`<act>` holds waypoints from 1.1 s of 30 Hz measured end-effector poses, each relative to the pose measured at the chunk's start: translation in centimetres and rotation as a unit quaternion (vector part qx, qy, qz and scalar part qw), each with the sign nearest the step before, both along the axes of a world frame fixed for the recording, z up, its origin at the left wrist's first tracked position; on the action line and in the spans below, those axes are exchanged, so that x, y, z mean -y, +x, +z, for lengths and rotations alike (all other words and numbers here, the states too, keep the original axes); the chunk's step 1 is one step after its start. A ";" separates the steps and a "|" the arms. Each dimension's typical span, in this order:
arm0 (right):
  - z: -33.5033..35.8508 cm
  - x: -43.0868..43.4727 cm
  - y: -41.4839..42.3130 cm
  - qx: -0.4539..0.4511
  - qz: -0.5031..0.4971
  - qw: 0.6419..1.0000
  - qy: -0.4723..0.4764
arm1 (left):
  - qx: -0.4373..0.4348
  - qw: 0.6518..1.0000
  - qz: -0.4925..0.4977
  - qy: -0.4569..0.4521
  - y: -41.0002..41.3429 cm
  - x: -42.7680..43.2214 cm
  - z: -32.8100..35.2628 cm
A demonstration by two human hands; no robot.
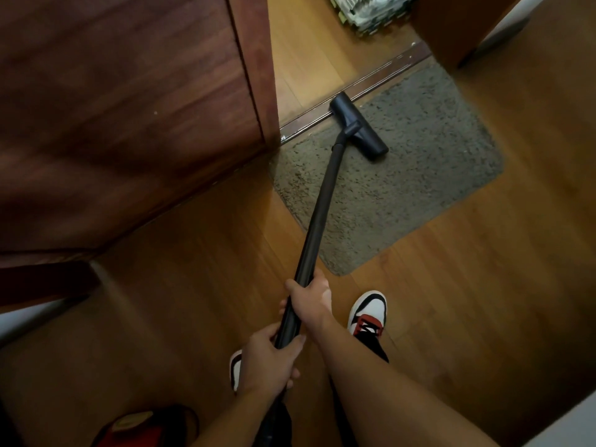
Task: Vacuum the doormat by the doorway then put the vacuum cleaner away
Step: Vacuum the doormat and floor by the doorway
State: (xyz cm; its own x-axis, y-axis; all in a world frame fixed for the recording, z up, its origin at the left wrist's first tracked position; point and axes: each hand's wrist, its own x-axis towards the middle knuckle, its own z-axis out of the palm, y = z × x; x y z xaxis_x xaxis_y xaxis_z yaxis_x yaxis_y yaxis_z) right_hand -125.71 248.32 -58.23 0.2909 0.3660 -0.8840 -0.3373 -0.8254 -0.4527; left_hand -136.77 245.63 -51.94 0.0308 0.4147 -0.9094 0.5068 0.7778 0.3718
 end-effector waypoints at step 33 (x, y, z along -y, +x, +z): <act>-0.1 1.1 -0.3 0.028 0.005 0.999 -0.018 | 0.021 0.999 -0.040 0.017 -0.6 0.9 0.4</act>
State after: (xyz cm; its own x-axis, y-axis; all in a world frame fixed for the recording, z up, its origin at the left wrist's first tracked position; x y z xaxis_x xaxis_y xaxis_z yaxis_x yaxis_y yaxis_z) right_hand -125.99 247.21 -58.35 0.3376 0.3364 -0.8791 -0.3038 -0.8450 -0.4401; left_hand -137.36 244.71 -51.58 0.1034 0.4405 -0.8918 0.5502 0.7216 0.4202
